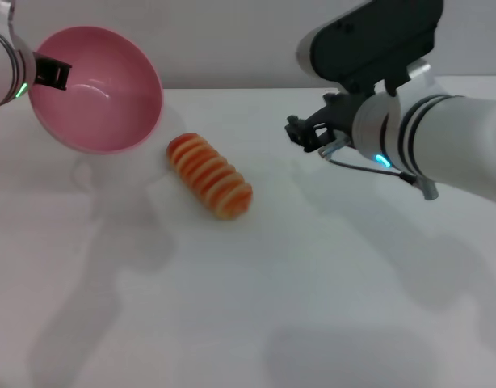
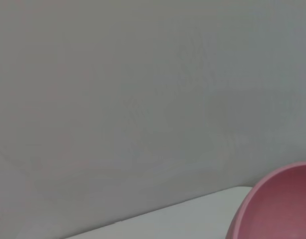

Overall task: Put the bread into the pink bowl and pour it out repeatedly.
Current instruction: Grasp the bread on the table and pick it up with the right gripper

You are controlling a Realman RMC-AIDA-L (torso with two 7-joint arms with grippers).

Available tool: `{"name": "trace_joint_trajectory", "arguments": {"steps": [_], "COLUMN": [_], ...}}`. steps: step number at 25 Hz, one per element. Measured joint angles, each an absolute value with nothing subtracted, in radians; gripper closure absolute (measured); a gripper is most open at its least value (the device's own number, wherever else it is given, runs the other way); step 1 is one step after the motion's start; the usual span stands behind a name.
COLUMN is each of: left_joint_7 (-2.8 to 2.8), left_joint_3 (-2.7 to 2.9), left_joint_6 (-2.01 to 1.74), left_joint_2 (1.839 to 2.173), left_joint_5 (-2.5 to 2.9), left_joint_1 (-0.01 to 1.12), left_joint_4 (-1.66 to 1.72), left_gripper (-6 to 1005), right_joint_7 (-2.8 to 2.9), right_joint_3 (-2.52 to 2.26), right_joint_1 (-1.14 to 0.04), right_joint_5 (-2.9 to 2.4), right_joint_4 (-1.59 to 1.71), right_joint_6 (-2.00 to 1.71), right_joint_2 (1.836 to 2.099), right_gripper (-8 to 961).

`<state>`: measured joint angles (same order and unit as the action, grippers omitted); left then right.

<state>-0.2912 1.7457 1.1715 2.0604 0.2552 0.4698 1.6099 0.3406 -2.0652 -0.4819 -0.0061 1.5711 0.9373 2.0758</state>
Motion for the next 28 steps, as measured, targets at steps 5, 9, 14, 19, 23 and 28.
{"name": "trace_joint_trajectory", "arguments": {"steps": [5, 9, 14, 19, 23, 28], "left_joint_7": [-0.289, -0.284, -0.275, -0.273, -0.267, -0.263], "left_joint_3": [1.746, 1.745, 1.735, 1.731, 1.731, 1.732], "left_joint_6": [1.163, 1.163, 1.163, 1.162, 1.162, 1.161], "left_joint_2": [2.060, 2.060, 2.060, 2.060, 2.060, 2.060], "left_joint_5": [0.249, 0.246, 0.245, 0.243, 0.243, 0.243], "left_joint_1": [0.472, 0.472, 0.471, 0.466, 0.464, 0.463], "left_joint_4": [1.609, 1.608, 1.608, 1.608, 1.608, 1.608], "left_gripper": [955, 955, 955, 955, 955, 955], "right_joint_7": [0.341, 0.353, 0.342, 0.307, 0.299, 0.225], "right_joint_3": [-2.071, -2.065, -2.046, -2.025, -2.017, -2.008], "right_joint_1": [-0.500, -0.517, -0.551, -0.582, -0.622, -0.683], "right_joint_5": [0.008, 0.040, 0.147, 0.244, 0.287, 0.418], "right_joint_4": [1.543, 1.519, 1.471, 1.384, 1.305, 1.180], "right_joint_6": [0.918, 0.900, 0.871, 0.793, 0.750, 0.684], "right_joint_2": [2.080, 2.082, 2.078, 2.079, 2.079, 2.079], "right_gripper": [393, 393, 393, 392, 392, 392]}}
